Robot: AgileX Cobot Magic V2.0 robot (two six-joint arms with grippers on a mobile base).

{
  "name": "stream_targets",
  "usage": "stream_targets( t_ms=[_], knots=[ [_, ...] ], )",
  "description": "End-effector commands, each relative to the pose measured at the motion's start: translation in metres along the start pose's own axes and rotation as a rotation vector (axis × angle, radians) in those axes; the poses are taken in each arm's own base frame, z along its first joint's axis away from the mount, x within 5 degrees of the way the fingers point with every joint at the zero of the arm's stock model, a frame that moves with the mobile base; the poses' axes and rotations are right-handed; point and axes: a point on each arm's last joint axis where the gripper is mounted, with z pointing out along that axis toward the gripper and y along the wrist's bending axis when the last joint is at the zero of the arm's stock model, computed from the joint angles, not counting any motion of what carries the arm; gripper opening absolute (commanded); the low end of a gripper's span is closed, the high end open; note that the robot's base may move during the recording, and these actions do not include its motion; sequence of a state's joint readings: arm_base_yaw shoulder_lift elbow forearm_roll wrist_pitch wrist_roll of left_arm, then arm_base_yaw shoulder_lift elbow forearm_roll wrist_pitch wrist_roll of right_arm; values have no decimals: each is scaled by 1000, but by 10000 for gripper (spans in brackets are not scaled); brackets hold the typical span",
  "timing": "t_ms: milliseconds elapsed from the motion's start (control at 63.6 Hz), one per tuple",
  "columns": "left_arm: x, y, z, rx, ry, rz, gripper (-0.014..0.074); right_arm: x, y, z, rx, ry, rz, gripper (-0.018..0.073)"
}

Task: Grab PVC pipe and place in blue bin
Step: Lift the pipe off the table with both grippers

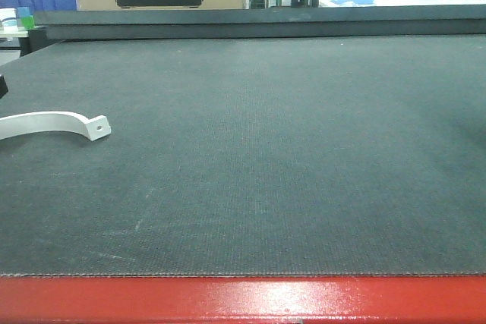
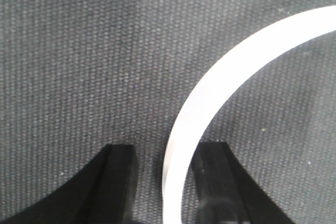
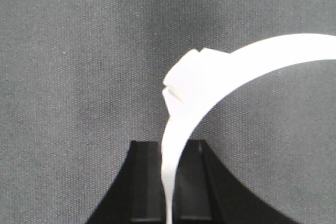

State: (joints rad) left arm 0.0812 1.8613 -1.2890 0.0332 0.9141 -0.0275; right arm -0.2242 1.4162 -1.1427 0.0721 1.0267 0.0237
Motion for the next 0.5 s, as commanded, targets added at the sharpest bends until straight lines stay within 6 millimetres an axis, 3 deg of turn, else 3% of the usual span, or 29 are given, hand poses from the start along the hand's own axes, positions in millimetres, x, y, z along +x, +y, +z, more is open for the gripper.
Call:
stream_targets(
  t_ms=[0,189,346,487],
  knots=[
    [3,2,12,-5,47,0,162,-2,-1,-4,8,-33,-12,-167],
    [3,2,5,-5,89,-2,-115,-2,-1,-8,7,-51,-13,-167],
    [5,2,-17,-3,45,-5,-111,2,0,-24,5,-104,-16,-167],
    [11,3,-60,0,-71,-7,-111,7,1,-44,1,-190,-19,-167]
  ],
)
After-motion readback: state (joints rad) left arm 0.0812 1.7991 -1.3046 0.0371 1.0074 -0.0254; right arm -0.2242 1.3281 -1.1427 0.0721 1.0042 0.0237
